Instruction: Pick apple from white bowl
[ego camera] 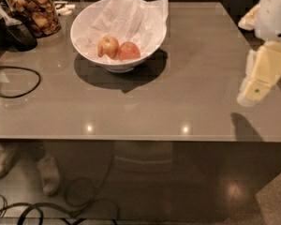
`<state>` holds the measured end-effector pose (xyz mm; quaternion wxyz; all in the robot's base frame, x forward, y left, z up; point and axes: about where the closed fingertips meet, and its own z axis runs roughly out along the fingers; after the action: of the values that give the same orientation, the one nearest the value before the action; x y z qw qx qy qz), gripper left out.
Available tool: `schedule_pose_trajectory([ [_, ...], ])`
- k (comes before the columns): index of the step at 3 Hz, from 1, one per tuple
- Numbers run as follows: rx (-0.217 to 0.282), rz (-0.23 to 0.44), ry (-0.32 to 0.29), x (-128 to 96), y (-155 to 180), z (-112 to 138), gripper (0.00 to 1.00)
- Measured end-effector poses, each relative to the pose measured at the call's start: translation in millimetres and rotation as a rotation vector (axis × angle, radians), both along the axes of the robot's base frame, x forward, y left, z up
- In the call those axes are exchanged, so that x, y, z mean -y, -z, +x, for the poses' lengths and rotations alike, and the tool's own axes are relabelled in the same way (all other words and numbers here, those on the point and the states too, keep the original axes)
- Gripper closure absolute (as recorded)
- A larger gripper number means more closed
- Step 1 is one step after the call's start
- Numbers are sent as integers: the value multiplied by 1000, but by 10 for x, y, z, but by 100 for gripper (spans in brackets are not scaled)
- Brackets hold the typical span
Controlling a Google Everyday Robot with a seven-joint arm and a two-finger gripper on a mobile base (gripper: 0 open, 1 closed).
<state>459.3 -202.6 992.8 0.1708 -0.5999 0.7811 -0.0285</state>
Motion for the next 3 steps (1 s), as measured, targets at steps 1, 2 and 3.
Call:
schedule_pose_trajectory([
  [1, 6, 9, -8, -142, -195, 292, 0],
  [2, 41, -20, -30, -321, -345, 529, 0],
  [3, 64, -13, -34, -360, -371, 581, 0],
])
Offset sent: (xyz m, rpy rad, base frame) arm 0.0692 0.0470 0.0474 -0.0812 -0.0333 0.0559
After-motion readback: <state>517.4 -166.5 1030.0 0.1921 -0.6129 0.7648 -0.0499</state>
